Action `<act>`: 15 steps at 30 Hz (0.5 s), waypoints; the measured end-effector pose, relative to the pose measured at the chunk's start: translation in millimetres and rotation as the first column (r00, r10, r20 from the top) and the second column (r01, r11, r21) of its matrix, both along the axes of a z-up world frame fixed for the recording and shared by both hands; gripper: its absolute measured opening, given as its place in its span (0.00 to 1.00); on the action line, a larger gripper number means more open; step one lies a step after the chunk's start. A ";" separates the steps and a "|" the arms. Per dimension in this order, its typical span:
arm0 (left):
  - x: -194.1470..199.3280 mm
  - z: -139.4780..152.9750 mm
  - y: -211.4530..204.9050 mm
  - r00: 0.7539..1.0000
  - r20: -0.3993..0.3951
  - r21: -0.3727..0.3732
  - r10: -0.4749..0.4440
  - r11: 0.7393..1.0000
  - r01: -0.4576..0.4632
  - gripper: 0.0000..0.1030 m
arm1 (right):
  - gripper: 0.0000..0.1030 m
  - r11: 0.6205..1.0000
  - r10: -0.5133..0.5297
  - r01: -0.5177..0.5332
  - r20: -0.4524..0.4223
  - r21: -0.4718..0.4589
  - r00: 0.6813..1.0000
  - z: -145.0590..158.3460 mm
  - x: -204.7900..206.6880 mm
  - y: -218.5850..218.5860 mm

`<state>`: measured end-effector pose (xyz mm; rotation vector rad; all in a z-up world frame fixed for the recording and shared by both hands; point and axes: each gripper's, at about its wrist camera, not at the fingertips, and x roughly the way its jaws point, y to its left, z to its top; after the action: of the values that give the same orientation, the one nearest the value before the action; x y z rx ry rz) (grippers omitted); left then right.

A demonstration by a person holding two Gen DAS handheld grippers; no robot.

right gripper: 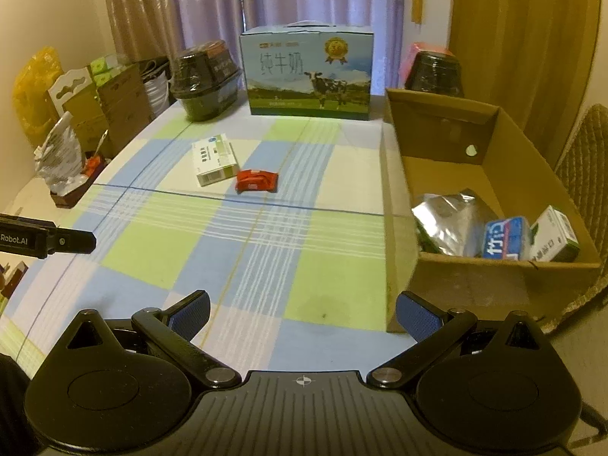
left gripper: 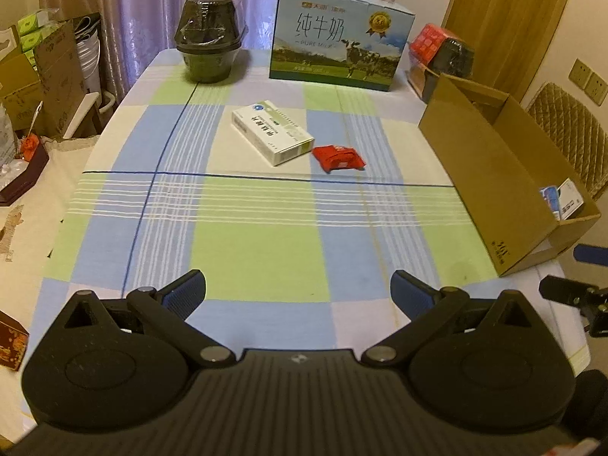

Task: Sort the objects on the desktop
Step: 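Move both open tools back over the white medicine box and red candy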

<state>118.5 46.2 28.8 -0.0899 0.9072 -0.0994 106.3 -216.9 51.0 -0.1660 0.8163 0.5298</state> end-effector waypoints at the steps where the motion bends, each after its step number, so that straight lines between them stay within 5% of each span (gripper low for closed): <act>1: 1.0 -0.7 1.8 1.000 -0.003 0.006 -0.002 1.000 0.002 0.99 | 0.98 1.000 0.005 -0.005 -0.001 -0.001 1.000 -0.6 0.9 2.9; 15: 24.9 -18.2 18.0 0.999 -0.032 0.063 -0.006 0.998 0.008 0.99 | 0.98 0.998 0.056 -0.057 -0.006 -0.030 0.998 -19.9 25.8 49.2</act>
<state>143.4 64.2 10.6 -0.0298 0.9413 -0.0762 132.0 -167.7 31.1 -0.2158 0.8262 0.5716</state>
